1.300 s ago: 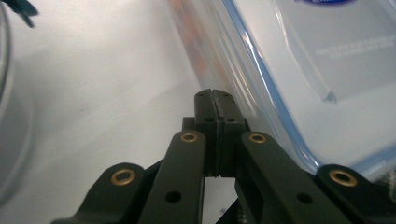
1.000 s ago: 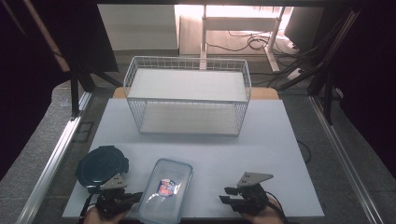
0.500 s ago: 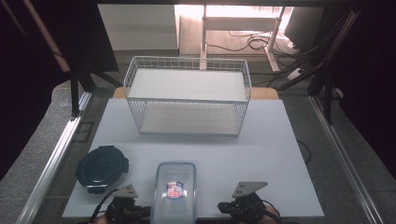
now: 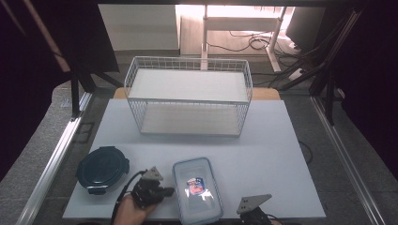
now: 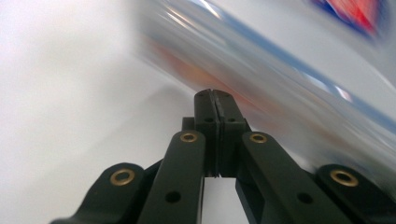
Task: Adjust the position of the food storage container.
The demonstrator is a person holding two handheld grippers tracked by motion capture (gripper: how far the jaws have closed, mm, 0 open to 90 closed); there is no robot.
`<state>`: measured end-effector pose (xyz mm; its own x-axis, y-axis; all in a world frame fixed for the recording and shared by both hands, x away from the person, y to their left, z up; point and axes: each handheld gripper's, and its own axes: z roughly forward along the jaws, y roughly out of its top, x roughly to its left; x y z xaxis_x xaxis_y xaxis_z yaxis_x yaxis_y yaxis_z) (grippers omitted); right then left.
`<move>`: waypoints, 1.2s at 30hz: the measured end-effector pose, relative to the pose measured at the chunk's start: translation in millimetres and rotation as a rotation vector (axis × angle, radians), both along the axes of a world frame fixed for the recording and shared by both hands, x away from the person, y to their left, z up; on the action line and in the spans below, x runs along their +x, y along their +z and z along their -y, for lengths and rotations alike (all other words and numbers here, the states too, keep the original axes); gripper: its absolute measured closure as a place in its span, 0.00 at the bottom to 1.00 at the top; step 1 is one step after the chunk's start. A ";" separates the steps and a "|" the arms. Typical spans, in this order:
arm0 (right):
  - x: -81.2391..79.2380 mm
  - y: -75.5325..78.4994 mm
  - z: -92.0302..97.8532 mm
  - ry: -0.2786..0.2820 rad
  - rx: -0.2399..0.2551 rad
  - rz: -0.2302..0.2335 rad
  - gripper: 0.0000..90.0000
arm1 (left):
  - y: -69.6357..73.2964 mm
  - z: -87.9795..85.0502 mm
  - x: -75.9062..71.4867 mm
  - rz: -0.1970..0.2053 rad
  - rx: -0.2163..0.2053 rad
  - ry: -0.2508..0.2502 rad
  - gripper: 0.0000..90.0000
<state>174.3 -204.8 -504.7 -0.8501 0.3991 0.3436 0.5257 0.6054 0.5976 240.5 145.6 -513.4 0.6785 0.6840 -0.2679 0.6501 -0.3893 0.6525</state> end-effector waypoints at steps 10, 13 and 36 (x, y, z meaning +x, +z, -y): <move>7.3 2.4 -10.3 -0.079 0.039 0.027 0.99 | -2.9 -2.8 71.3 0.026 -0.084 -0.001 1.00; 11.1 4.5 -9.1 -0.118 0.013 0.059 0.99 | -3.2 -6.5 69.8 0.018 -0.089 0.016 1.00; 71.0 9.7 6.2 -0.318 -0.051 0.149 0.99 | -5.9 -6.9 102.7 0.059 -0.111 0.177 0.98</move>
